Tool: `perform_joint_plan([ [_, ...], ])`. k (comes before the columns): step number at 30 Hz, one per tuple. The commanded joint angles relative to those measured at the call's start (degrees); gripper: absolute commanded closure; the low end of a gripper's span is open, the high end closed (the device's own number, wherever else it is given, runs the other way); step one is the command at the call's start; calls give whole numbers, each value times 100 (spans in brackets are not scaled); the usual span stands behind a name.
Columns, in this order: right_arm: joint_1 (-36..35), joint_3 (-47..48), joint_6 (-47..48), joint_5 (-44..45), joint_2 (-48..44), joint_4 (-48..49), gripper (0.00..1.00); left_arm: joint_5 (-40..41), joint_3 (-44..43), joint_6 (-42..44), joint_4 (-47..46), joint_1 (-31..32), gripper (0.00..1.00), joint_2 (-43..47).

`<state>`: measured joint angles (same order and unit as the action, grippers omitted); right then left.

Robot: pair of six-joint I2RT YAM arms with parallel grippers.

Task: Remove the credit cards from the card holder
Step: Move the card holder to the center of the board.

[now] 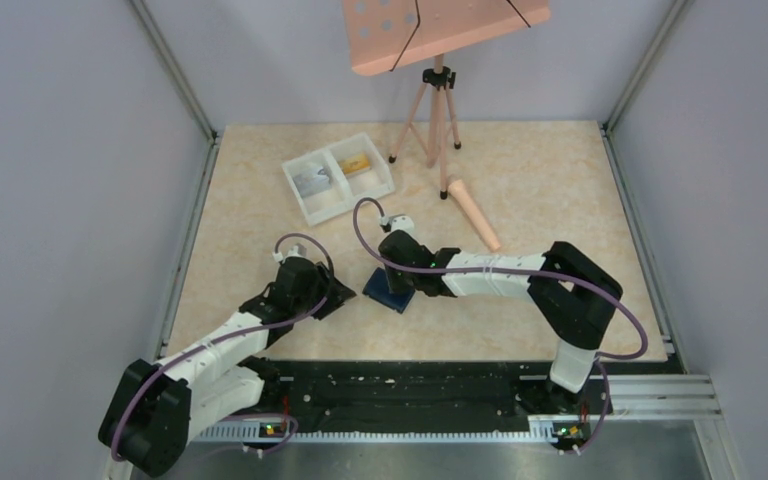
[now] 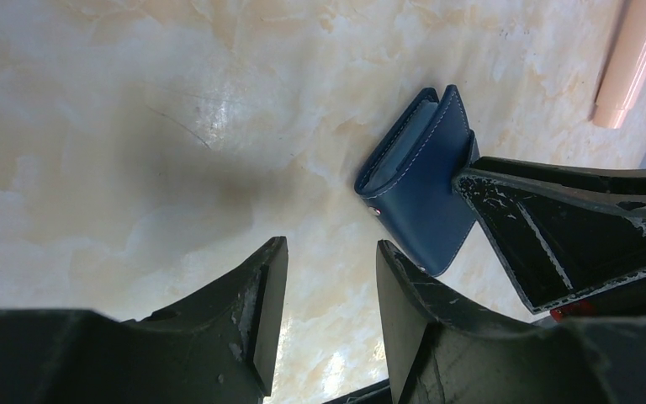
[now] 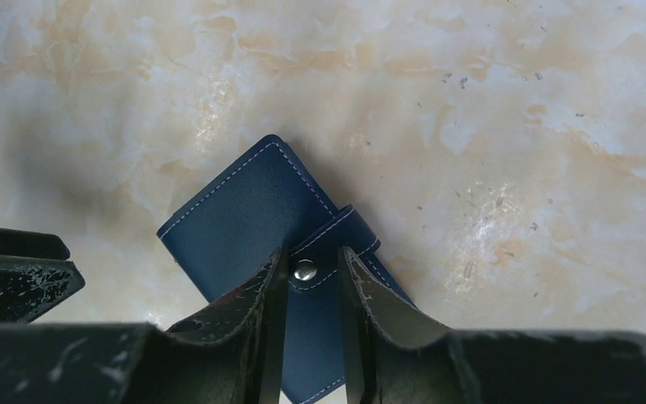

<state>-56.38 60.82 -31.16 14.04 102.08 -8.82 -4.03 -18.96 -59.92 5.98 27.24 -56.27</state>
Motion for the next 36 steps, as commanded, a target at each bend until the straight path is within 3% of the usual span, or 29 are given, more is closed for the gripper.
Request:
perform_joint_plan([
  [1,-126,-144,-140,216,127,-498,77,-107,50,-4,-316,-18,51,-5],
  [10,-127,-496,-376,382,-254,-459,100,-429,77,-15,-636,-12,51,-217],
  [36,275,-2039,-2630,-741,-1876,1087,100,-1414,336,-235,-2178,238,46,-1229],
])
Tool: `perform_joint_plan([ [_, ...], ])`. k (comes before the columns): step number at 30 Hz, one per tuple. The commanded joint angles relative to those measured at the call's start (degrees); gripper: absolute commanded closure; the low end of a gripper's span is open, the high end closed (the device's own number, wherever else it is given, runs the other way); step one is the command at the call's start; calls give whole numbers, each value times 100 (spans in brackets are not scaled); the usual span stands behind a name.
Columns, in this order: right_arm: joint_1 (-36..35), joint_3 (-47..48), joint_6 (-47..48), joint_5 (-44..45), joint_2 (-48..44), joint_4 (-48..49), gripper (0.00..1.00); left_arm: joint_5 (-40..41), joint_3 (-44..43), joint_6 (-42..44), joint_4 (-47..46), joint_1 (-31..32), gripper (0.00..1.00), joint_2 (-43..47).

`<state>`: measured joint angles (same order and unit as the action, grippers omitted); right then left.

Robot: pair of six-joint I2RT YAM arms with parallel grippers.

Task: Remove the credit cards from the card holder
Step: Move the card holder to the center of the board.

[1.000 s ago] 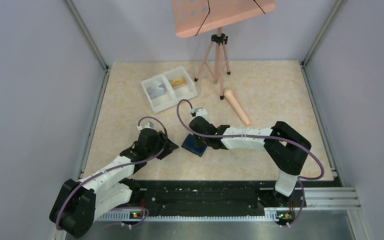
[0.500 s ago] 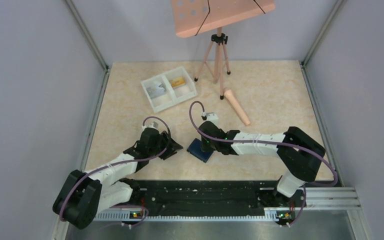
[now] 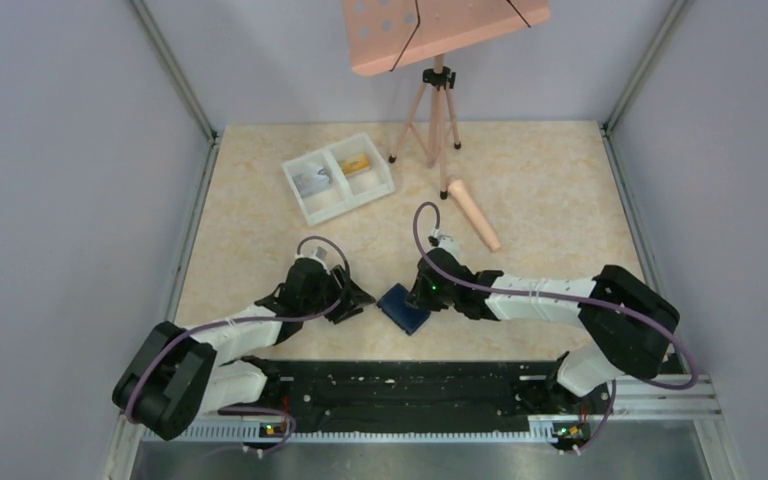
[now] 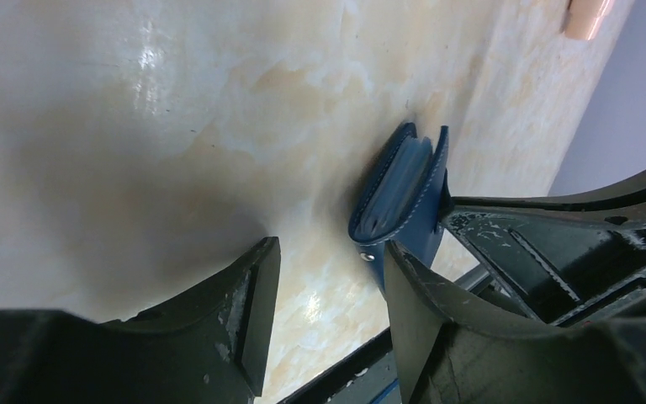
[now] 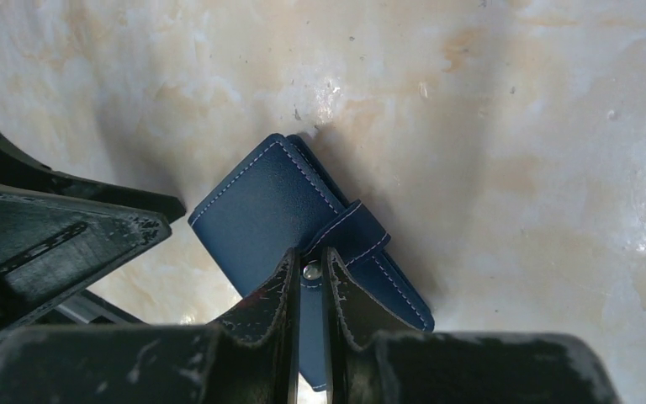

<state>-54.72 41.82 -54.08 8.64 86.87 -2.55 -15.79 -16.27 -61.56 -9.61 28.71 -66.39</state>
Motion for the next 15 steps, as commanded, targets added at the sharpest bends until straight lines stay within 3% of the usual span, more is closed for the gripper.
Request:
perform_joint_plan([
  [1,133,-190,-390,-241,-401,503,100,-264,57,-87,-690,110,46,-311],
  [15,367,-724,-940,-743,-749,1213,100,-545,-21,-333,-1994,494,43,-961],
])
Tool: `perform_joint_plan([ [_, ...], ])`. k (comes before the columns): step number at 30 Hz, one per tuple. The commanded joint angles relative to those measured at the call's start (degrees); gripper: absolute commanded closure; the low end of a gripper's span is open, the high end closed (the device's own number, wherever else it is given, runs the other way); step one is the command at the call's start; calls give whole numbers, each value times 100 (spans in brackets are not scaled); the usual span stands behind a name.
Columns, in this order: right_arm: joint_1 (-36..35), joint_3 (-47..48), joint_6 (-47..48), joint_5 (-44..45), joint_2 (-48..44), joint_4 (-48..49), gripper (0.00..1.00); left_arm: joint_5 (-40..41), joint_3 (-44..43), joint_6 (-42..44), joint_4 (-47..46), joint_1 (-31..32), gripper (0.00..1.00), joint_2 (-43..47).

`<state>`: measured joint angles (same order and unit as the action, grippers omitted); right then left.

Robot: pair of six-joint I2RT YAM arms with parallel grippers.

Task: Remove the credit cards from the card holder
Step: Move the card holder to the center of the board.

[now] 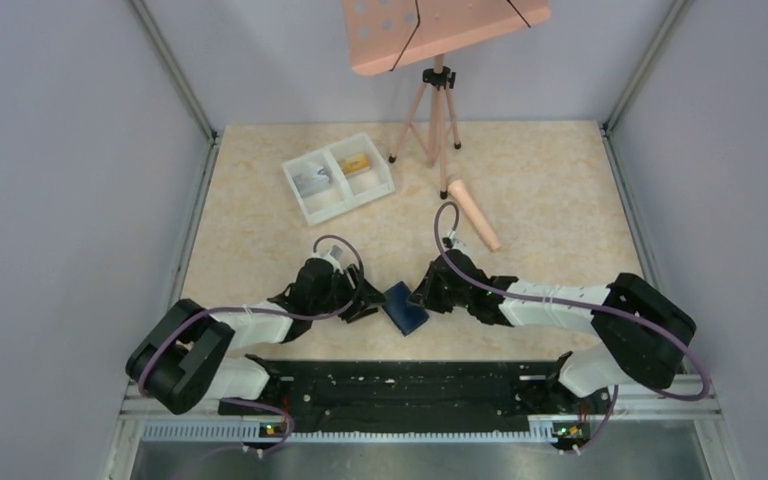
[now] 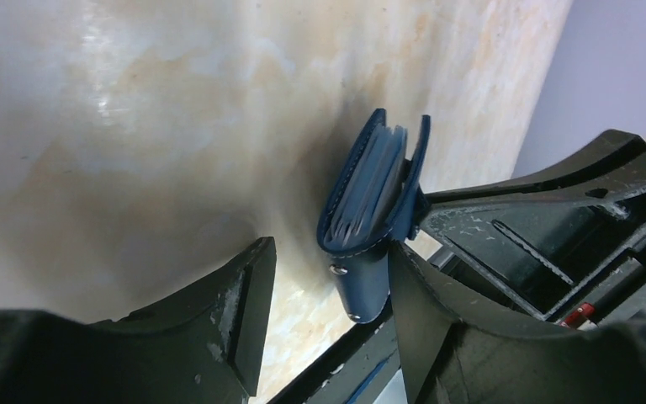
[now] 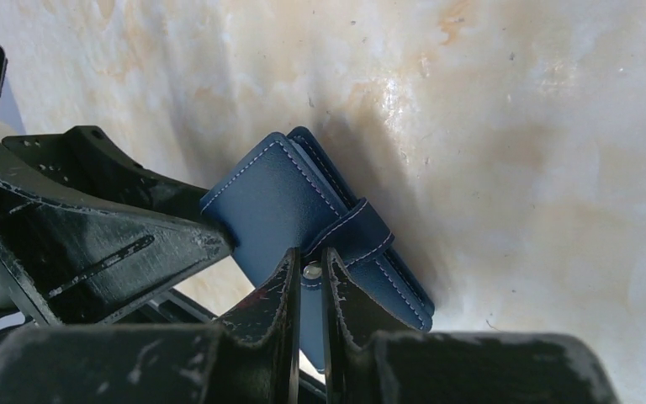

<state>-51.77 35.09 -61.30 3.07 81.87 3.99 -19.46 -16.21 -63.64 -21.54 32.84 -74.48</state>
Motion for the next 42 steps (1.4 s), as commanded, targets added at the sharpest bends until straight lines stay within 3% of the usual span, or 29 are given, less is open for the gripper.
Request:
perform_joint_plan([
  [1,71,-78,-228,-198,-249,586,100,-204,-16,-147,-919,101,43,-187],
  [4,115,-153,-275,-276,-265,713,100,-197,-55,-153,-974,175,43,-278],
  [6,151,-189,-273,-284,-272,778,100,-221,-51,-153,-1031,179,49,-333],
  [9,249,-249,-130,-460,-337,794,100,-212,-87,-129,-952,180,75,-335],
  [13,552,-428,228,-683,-561,776,100,-180,-170,-36,-659,180,99,-352],
  [17,830,-384,800,-788,-785,331,100,-217,-204,48,-567,179,100,-392],
  [24,849,-131,1568,-184,-1268,-711,100,-260,-484,451,-36,183,100,-341],
  [25,850,-134,1684,-263,-1304,-691,96,-264,-574,549,119,184,100,-326],
  [29,782,-109,2344,-1377,-1235,-131,63,-348,-728,653,362,185,100,-244],
  [32,539,16,2644,-941,-1160,-288,48,-377,-801,596,447,181,100,-226],
  [37,380,150,2723,-843,-843,-101,33,-421,-788,486,348,179,100,-201],
  [42,271,460,2757,-730,-263,-165,32,-410,-774,488,387,179,100,-138],
])
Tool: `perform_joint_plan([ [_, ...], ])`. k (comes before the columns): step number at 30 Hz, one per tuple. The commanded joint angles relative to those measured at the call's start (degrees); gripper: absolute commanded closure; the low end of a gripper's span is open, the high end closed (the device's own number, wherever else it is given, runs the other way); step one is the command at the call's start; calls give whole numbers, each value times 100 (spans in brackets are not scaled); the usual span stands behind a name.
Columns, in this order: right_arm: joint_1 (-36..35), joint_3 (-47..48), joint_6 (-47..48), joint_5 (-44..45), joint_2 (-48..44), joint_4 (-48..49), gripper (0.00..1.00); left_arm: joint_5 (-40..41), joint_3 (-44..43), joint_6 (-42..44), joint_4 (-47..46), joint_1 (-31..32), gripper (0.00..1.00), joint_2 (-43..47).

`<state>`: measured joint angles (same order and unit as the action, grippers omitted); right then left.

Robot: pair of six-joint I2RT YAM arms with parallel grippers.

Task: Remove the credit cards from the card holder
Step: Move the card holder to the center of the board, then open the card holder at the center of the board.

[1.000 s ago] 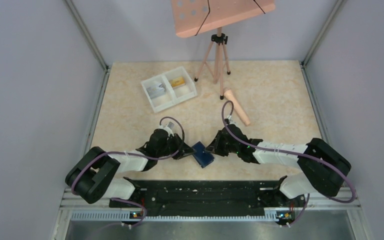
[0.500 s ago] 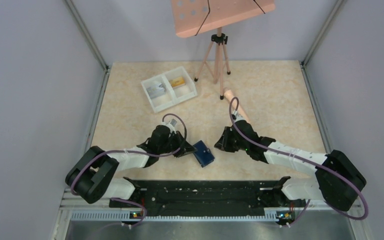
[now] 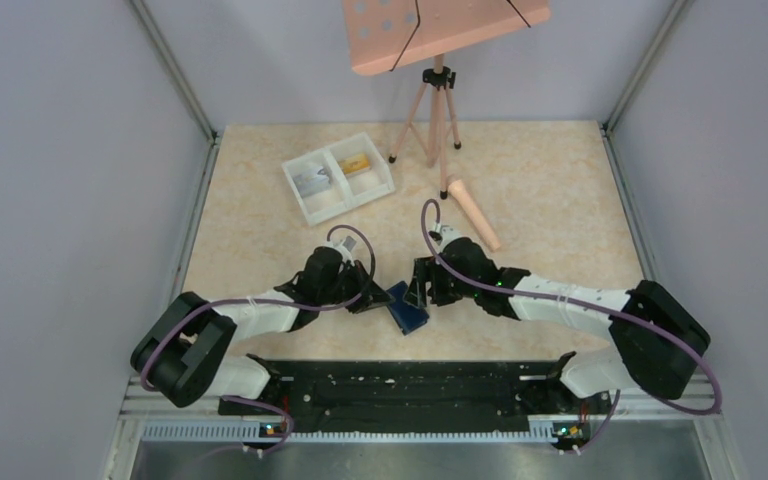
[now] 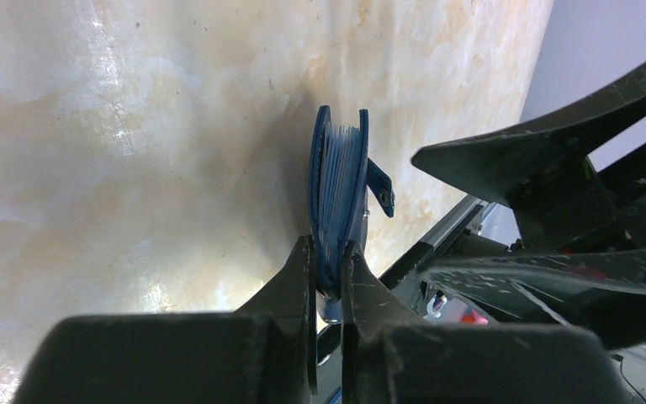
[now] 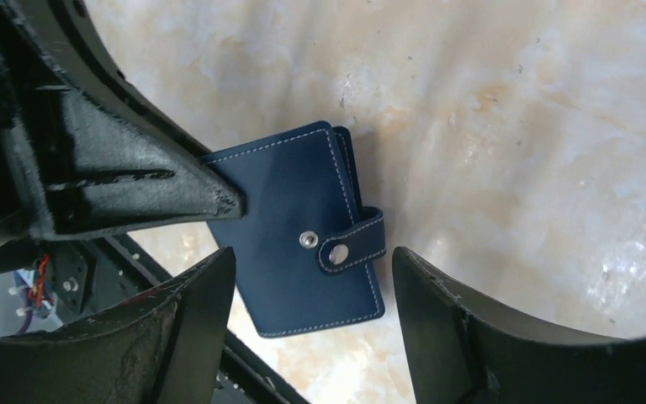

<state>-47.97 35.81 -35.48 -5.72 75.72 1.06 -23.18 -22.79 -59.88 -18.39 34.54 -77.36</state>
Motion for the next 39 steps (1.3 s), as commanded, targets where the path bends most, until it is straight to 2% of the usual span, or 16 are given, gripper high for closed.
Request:
perform_joint_plan([
  [1,-115,454,176,191,452,72,33,-33,-113,108,80,10,100,164],
  [5,-117,496,170,310,587,49,39,-30,-100,117,107,15,100,187],
  [10,-117,409,130,719,540,-87,58,-26,-102,155,169,11,100,209],
  [15,-117,285,107,878,531,-282,63,16,-93,186,196,9,100,213],
  [27,-117,170,-39,602,555,-14,61,-9,-111,151,120,13,100,143],
  [30,-124,116,-109,158,602,275,60,-43,-136,147,151,14,100,115],
  [35,-213,144,-163,117,646,368,45,-24,-142,144,165,12,100,112],
  [37,-214,152,-148,256,709,289,44,-26,-147,143,163,10,100,107],
  [39,-213,161,-135,435,751,171,47,-29,-147,143,174,8,100,121],
])
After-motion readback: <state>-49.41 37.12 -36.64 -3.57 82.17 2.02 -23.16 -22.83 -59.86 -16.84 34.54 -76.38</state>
